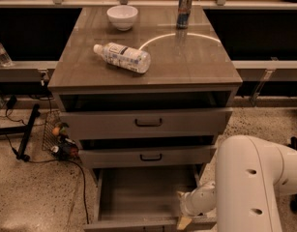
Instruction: Close bottom drawer
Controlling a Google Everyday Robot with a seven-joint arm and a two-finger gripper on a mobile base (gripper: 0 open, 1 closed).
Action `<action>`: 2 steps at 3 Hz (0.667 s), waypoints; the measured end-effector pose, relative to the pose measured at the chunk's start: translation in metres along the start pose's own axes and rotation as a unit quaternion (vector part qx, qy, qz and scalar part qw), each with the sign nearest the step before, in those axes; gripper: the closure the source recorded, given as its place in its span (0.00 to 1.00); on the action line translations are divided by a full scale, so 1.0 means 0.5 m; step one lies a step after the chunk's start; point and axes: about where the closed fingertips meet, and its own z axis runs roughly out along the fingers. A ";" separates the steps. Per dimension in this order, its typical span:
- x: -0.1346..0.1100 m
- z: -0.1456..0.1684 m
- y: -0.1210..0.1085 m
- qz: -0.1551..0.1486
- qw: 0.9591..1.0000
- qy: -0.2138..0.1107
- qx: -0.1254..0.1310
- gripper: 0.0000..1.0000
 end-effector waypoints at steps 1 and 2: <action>-0.009 0.008 -0.008 -0.007 1.000 -0.009 0.006 0.49; -0.015 0.003 -0.025 -0.012 1.000 -0.011 0.013 0.71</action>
Offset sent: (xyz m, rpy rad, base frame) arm 0.0285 0.0034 0.0100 0.0211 -0.0586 0.0239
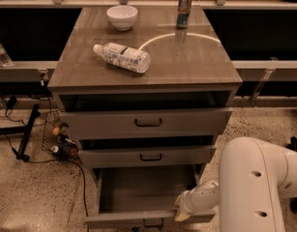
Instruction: Close bottom drawer
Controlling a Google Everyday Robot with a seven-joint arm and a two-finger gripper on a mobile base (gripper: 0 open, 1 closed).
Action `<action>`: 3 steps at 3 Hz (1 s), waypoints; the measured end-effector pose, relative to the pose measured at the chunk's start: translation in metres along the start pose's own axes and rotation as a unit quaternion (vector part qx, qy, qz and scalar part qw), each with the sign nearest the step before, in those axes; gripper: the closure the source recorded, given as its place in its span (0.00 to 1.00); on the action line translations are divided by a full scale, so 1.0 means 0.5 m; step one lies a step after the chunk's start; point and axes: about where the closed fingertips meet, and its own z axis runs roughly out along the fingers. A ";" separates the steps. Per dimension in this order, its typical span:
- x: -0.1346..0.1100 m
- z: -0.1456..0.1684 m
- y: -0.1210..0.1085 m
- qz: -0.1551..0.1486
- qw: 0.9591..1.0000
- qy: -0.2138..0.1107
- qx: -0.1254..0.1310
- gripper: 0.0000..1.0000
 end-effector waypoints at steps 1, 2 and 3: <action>-0.016 -0.013 -0.036 -0.007 1.000 -0.002 0.013 0.99; -0.021 -0.016 -0.045 -0.007 1.000 -0.003 0.016 0.85; -0.021 -0.014 -0.043 -0.007 1.000 -0.003 0.015 0.62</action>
Offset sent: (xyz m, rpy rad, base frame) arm 0.0615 0.0120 0.0419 0.0147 -0.0870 -0.0029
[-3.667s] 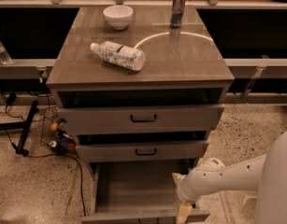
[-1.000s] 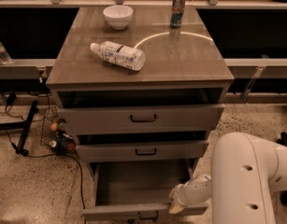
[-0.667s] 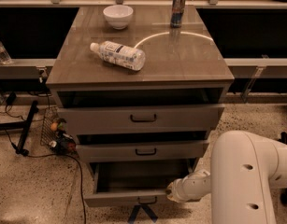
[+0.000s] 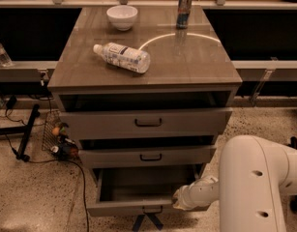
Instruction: Close bottom drawer
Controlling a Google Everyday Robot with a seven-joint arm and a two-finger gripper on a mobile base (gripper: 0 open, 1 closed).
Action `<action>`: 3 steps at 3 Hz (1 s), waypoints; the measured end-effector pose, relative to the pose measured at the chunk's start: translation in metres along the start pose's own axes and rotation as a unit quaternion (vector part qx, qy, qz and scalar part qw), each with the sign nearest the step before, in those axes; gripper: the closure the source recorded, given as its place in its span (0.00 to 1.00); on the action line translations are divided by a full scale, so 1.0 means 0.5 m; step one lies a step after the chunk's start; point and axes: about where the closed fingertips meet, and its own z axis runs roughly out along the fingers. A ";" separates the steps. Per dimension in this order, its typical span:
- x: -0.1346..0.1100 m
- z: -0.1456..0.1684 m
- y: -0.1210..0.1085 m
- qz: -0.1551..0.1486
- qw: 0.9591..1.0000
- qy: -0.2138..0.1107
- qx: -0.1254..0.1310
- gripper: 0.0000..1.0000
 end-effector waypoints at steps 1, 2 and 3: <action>0.002 -0.029 -0.007 -0.001 1.000 -0.002 0.011 0.30; 0.010 -0.073 -0.017 -0.001 1.000 -0.001 0.024 0.07; 0.034 -0.113 -0.012 0.001 1.000 0.013 0.026 0.06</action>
Offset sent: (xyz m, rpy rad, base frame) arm -0.0083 -0.0194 0.0587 -0.0120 -0.0848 -0.0310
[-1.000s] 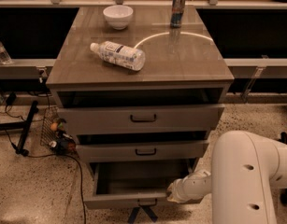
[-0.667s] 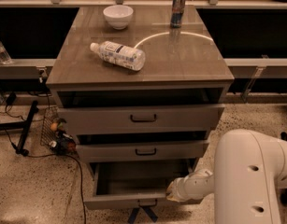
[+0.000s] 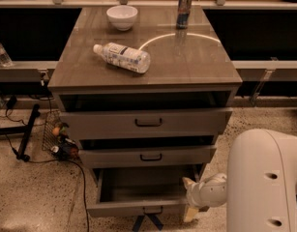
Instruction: Close bottom drawer
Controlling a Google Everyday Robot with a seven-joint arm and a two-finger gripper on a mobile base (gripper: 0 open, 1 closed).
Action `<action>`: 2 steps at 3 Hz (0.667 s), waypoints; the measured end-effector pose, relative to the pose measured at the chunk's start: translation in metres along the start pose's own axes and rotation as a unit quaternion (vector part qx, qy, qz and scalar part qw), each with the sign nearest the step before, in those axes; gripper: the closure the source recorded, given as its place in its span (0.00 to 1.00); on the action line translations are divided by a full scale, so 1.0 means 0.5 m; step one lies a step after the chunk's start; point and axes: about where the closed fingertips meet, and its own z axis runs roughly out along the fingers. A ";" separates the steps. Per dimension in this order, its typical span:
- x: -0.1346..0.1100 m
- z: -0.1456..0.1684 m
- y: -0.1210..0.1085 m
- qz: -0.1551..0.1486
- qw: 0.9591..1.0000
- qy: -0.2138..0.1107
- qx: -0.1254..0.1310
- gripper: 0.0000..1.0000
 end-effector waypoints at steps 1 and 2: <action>0.027 -0.016 0.024 0.010 1.000 0.011 -0.008 0.29; 0.039 -0.005 0.057 0.018 1.000 0.014 -0.020 0.52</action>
Offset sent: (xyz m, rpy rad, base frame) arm -0.0503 -0.0174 -0.0240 -0.0218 0.0840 -0.0382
